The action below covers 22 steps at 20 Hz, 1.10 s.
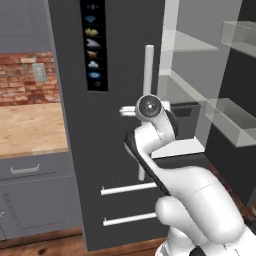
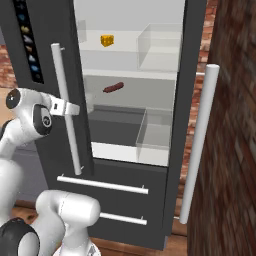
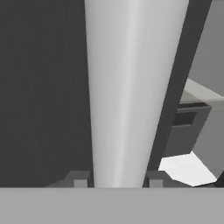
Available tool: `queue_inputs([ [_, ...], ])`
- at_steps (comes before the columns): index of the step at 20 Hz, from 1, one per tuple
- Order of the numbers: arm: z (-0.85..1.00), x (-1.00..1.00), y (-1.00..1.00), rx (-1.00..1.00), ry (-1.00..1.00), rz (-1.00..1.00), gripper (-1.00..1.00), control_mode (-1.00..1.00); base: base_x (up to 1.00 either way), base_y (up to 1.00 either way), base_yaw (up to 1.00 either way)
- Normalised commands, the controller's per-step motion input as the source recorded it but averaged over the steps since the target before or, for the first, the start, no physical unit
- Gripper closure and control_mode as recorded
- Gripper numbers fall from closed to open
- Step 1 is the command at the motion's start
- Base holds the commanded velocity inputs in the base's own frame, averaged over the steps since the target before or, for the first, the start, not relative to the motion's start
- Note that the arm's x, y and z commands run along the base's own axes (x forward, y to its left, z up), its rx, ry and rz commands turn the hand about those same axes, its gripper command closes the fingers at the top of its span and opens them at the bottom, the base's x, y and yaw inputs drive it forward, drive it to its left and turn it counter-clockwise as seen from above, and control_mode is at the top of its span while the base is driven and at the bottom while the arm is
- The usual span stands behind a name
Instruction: Retrieve the sausage and cheese from the fridge and place them on the cutting board on the counter.
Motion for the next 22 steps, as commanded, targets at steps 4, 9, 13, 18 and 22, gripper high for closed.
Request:
queue_inputs([
  [4, 0.00, -1.00, 0.73, 0.00, 0.00, -0.27, 1.00, -1.00, 0.00, 0.00, 0.00],
  [9, 0.00, -0.78, 0.72, -0.02, -0.01, -0.25, 1.00, -1.00, 0.00, 0.00, 0.00],
  [13, 0.00, -0.54, 0.62, -0.03, -0.03, -0.21, 1.00, -1.00, 0.00, 0.00, 0.00],
  [18, 0.00, -0.01, 0.17, -0.01, 0.01, -0.06, -1.00, -1.00, 0.00, 0.00, 0.00],
  [22, 0.00, -0.41, 0.19, 0.00, -0.24, 0.00, -1.00, -1.00, 0.00, 0.00, 0.00],
])
